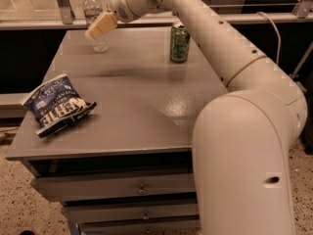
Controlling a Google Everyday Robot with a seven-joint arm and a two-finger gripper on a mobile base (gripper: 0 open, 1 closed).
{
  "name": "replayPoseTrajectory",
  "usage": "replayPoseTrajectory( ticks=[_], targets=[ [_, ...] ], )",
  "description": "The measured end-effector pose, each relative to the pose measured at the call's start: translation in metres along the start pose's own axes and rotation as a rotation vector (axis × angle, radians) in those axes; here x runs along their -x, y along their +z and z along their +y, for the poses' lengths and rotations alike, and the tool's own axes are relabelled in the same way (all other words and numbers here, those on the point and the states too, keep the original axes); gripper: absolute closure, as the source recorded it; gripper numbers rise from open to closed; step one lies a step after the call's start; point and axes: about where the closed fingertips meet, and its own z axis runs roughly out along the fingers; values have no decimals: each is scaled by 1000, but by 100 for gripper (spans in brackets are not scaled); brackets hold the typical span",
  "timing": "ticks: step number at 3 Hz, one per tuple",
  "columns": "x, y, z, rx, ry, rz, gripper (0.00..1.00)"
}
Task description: Move water bottle near green can
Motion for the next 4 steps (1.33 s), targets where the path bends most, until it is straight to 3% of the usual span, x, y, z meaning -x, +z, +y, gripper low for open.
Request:
replayPoseTrajectory(
  ticks=[2,4],
  targets=[
    [-1,57,-16,-29,56,-7,0],
    [-6,81,-32,-63,121,-13,47]
  ],
)
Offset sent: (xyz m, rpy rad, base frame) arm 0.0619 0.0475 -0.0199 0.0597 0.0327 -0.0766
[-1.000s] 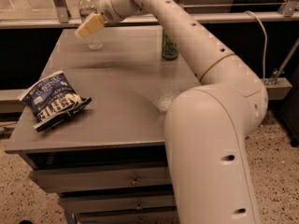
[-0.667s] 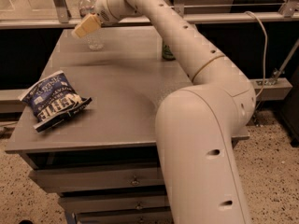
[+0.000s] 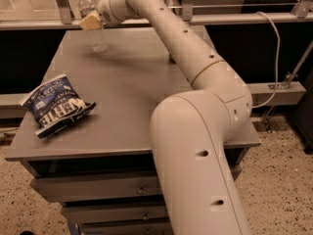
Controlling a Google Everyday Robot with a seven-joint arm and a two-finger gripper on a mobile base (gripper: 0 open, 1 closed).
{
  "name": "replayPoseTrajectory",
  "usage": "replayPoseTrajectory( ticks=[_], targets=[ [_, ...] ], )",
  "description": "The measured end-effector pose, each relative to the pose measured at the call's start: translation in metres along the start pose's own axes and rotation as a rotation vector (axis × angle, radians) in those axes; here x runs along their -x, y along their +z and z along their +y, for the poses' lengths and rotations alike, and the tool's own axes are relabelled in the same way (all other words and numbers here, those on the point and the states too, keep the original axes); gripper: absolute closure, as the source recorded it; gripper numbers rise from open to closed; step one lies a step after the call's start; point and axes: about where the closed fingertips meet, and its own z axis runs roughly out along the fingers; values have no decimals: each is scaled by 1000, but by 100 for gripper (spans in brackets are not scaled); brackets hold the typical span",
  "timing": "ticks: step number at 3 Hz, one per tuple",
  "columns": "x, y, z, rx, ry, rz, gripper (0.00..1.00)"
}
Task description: Move water bottle near green can
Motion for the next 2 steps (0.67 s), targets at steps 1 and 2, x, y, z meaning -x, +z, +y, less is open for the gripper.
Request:
replayPoseTrajectory(
  ticks=[1,2],
  targets=[
    [3,-12,-4,3,35,-18,70],
    [2,-55,-18,-22,52,-39,93]
  ],
)
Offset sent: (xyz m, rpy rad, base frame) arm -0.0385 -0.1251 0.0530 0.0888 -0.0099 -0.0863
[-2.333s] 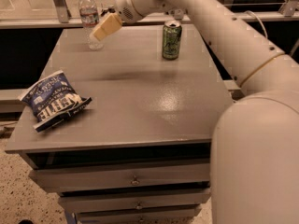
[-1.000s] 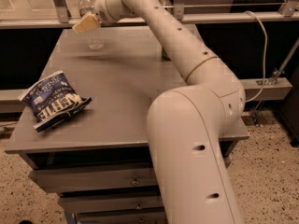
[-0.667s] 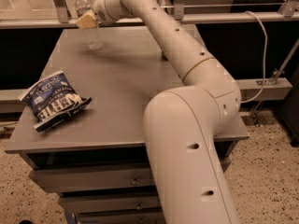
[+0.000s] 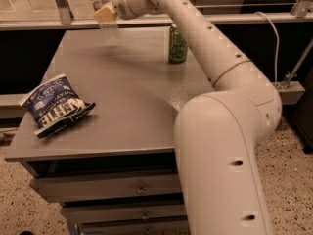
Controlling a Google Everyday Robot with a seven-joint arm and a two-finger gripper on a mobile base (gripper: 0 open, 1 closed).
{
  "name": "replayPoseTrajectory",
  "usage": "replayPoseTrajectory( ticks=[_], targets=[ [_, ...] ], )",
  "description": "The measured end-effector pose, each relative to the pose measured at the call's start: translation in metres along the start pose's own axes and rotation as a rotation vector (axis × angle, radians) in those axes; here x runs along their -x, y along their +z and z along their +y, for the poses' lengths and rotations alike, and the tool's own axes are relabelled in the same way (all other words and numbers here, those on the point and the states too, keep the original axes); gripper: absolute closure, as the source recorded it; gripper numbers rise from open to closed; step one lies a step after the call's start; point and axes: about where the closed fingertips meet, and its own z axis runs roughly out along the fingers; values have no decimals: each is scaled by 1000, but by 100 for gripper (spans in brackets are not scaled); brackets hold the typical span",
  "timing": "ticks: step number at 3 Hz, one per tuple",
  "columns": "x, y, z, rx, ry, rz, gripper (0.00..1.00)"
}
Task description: Move water bottle near green can
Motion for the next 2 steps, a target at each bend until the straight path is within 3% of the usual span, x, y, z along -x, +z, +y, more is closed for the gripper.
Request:
replayPoseTrajectory(
  ticks=[1,2],
  targets=[
    [-13,-77,-30,-77,20,-11,100],
    [-51,-147,-55,-154,52,7,100]
  ],
)
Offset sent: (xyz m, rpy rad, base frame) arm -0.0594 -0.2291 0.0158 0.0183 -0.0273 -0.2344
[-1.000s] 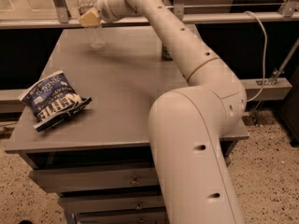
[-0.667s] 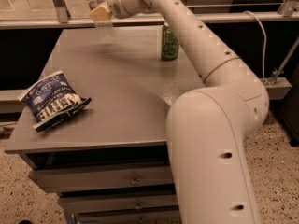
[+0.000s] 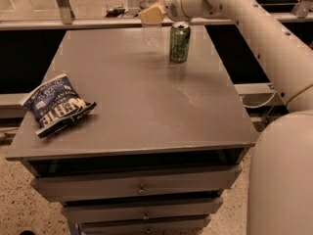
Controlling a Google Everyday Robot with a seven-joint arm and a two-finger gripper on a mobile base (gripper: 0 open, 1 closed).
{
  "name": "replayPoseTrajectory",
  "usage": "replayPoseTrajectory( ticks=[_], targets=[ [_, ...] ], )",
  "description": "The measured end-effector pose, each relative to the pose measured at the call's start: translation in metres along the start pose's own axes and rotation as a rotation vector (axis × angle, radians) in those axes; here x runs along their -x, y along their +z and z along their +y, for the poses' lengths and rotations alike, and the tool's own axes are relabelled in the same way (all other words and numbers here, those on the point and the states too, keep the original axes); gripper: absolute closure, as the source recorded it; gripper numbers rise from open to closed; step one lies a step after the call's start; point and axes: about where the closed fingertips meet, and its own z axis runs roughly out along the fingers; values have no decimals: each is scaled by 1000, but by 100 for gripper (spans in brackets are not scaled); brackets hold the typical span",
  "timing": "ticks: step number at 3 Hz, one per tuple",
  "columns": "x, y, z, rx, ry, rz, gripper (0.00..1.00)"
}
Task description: Move water bottle near green can
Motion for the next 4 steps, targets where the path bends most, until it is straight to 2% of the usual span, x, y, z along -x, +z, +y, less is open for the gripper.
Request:
replayPoseTrajectory(
  ticks=[1,3,4],
  targets=[
    [0,0,0,0,0,0,100],
    [35,-16,-49,-80,-40,-105,100],
    [42,-56,-93,-205,-47,-119,100]
  ],
)
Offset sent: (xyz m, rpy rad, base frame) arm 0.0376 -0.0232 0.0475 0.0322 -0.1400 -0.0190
